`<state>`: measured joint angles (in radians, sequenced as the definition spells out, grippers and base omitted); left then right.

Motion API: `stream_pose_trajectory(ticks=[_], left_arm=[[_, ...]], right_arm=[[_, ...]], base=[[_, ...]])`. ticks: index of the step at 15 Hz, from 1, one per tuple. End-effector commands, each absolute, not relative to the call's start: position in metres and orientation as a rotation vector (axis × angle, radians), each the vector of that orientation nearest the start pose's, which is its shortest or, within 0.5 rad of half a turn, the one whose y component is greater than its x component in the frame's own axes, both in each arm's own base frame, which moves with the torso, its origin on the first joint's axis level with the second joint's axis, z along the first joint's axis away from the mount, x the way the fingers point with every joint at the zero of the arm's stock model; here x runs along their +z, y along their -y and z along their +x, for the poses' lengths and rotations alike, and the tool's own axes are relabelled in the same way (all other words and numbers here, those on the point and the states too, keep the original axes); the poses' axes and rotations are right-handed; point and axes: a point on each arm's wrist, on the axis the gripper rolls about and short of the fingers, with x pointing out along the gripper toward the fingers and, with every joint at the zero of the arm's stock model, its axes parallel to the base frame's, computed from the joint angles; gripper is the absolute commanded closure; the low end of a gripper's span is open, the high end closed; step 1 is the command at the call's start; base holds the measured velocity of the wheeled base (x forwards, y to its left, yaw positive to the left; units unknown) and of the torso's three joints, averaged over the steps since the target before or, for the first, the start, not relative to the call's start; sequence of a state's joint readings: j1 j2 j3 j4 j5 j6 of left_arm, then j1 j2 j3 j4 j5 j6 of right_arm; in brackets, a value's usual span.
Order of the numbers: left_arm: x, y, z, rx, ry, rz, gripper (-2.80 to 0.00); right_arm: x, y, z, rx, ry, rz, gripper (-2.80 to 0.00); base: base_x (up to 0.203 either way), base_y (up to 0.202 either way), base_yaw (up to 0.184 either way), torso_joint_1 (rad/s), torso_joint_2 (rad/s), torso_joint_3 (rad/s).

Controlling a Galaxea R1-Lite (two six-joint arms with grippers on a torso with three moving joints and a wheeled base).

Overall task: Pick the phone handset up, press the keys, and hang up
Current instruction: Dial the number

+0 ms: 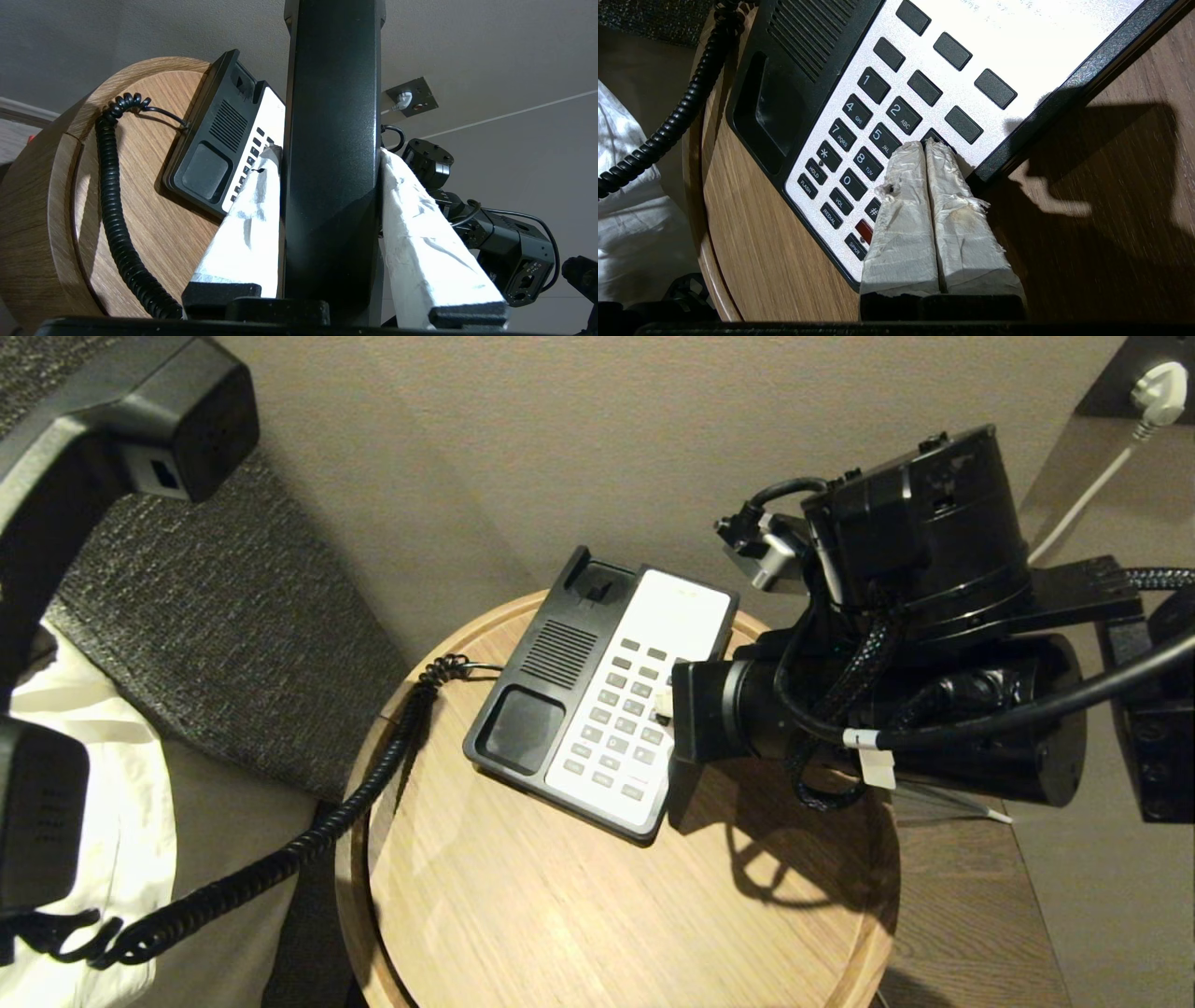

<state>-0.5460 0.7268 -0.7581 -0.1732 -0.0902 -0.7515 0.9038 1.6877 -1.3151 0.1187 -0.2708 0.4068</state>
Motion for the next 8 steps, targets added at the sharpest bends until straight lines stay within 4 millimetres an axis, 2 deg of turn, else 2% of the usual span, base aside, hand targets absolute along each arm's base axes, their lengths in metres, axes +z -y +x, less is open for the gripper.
stream_pose_trajectory(ticks=[1, 5, 8], left_arm=[[0.301, 0.027, 0.040, -0.683, -0.045, -0.775, 0.00], [0.301, 0.026, 0.040, -0.682, -0.043, -0.775, 0.00], [0.302, 0.027, 0.040, -0.683, -0.045, -0.775, 0.00]], right_arm=[[0.256, -0.244, 0.200, 0.518, -0.533, 0.111, 0.00], [0.269, -0.244, 0.197, 0.530, -0.497, 0.131, 0.00], [0.271, -0.245, 0.187, 0.556, -0.498, 0.128, 0.00]], base=[[0.000, 0.000, 0.000, 0.000, 0.00, 0.000], [0.000, 0.000, 0.000, 0.000, 0.00, 0.000], [0.000, 0.000, 0.000, 0.000, 0.00, 0.000]])
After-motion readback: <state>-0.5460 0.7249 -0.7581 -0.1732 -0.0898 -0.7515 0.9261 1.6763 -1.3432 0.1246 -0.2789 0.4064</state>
